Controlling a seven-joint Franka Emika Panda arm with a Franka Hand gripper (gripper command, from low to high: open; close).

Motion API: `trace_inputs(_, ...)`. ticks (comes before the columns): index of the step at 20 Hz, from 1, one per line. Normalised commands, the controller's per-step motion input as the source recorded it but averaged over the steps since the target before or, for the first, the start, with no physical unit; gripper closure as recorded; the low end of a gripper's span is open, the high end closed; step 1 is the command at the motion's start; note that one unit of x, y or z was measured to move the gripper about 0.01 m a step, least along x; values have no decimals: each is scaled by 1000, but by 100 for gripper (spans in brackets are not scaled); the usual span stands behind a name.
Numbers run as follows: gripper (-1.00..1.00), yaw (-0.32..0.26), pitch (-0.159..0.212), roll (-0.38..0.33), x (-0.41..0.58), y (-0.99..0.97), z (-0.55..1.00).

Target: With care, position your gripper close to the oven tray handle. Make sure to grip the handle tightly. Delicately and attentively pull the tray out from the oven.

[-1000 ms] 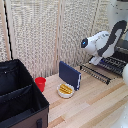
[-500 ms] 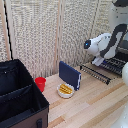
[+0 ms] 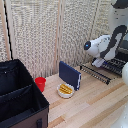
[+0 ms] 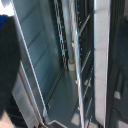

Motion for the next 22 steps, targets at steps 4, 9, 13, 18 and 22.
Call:
trace_inputs(4,100,57,45,-49,9,-359,0)
trace_inputs(9,100,63,39,-36,-11,-315,14)
trace_inputs(13,100,66,2,-44,-83,-75,61)
trace_inputs(18,100,236,29,3,-18,193,97)
trace_inputs(22,100,181,52,127,25,352,122)
